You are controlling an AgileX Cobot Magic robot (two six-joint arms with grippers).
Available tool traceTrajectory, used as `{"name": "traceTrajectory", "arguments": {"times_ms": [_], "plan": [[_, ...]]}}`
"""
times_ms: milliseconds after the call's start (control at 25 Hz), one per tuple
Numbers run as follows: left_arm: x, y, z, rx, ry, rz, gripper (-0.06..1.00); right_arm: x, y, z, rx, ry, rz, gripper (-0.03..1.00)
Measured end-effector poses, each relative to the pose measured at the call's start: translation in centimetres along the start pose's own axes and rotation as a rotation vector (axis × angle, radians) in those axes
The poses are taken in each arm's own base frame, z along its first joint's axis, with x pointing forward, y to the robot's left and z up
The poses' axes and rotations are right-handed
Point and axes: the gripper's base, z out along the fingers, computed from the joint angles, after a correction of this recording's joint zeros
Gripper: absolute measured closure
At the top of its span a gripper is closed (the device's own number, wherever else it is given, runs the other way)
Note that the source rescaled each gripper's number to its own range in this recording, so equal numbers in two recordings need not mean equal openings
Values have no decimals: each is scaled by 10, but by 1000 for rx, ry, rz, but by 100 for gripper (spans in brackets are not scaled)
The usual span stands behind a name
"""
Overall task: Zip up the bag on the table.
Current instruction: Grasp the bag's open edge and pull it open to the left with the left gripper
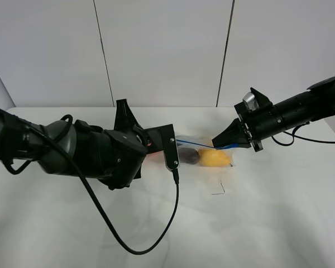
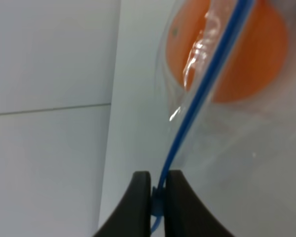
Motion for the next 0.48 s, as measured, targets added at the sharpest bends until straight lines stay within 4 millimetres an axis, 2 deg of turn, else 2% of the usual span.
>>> {"name": "traceTrajectory", "arguments": {"times_ms": [480], "plan": [[20, 12, 19, 6, 62, -45, 94, 0, 0, 0, 1, 0, 0, 97]]}}
